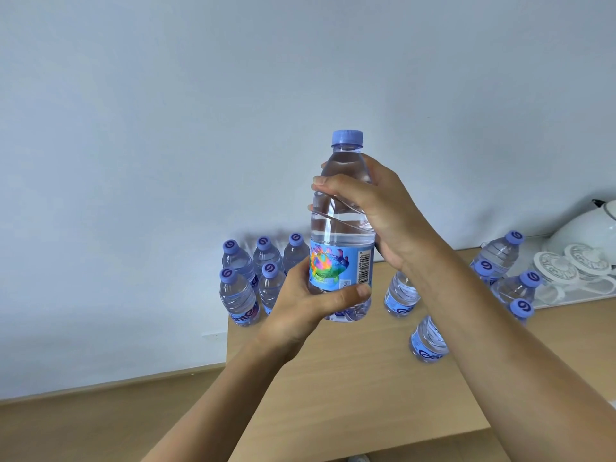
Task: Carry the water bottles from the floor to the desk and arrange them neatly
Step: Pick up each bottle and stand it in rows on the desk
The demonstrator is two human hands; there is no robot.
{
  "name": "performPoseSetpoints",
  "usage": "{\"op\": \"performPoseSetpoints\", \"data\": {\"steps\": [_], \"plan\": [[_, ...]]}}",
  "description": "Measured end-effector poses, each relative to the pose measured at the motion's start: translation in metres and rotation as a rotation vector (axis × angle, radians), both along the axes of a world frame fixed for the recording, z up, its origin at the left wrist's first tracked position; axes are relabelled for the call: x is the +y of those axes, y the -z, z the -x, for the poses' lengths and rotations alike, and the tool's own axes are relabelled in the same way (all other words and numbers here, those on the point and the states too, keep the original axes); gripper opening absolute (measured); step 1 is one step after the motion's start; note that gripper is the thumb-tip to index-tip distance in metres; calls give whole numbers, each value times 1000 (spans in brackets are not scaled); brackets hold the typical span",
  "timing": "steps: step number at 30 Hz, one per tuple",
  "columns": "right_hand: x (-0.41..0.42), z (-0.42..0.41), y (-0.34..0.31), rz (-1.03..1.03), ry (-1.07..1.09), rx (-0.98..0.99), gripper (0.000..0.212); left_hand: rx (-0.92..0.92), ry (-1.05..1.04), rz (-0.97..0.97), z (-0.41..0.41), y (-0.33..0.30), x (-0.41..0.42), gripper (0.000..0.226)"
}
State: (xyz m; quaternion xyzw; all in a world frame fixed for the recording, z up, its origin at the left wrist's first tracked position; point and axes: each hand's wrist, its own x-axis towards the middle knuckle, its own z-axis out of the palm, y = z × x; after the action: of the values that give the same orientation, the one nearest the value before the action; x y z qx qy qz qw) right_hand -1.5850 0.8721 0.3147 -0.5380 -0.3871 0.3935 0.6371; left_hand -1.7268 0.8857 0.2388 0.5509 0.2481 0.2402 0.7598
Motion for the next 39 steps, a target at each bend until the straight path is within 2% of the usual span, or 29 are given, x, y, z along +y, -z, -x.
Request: {"op": "performPoseSetpoints", "data": {"steps": [5, 9, 15, 17, 22, 26, 29, 31, 35, 39], "plan": [[1, 1, 2, 32, 74, -71, 22, -13, -76, -23, -3, 4, -2, 44], [4, 6, 6, 48, 152, -160, 37, 31, -165, -112, -6, 3, -3, 54], [3, 5, 9, -14, 188, -112, 24, 37, -109, -125, -6, 4, -3, 59], [4, 2, 6, -17, 141, -42, 24, 20, -65, -113, -5, 4, -1, 64], [5, -4, -4, -75, -8, 82, 16, -55, 47, -45, -1, 4, 2, 59], [6, -4, -7, -94, -7, 36, 19, -19, -2, -103, -1, -2, 6, 50], [6, -1, -7, -87, 70, -67, 24, 5, -70, -150, -3, -4, 5, 41], [6, 2, -7, -84, 120, -127, 30, 43, -137, -199, -5, -5, 5, 42], [9, 4, -5, -92, 164, -83, 27, 94, -213, -268, -7, -6, 6, 48], [12, 1, -7, -102, 138, -8, 24, 85, -177, -263, -6, -7, 8, 54]]}}
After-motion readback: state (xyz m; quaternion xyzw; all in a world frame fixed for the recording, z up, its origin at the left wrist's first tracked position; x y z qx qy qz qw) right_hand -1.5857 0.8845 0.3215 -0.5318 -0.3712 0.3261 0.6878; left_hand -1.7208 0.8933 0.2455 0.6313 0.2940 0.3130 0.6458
